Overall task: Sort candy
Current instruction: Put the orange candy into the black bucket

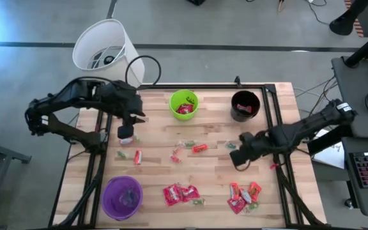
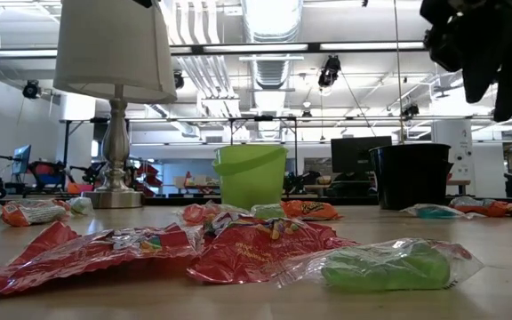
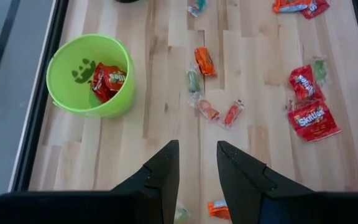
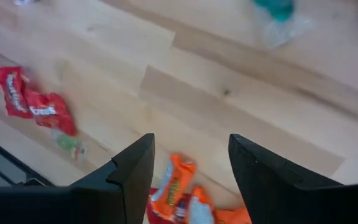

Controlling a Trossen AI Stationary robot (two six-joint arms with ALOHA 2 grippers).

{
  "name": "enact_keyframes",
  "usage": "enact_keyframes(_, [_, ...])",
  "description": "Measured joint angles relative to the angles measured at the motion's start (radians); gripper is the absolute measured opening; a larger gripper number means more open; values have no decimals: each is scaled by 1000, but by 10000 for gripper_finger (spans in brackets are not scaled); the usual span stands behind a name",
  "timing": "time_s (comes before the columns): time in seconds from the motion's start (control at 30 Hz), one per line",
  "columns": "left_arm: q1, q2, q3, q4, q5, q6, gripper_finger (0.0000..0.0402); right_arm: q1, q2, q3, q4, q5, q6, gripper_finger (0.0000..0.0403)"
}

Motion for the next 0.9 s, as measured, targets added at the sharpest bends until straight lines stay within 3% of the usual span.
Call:
enact_keyframes(0.37, [0, -26, 0, 52, 2, 13, 91, 162, 258, 23, 173, 31, 145, 199])
enact_keyframes(0.77, [0, -33, 0, 50, 3, 11, 91, 233, 492, 188, 138, 22, 224, 199])
enact_keyframes(0.9, [0, -33, 0, 49, 9, 22, 91, 254, 548, 262, 13, 19, 243, 199])
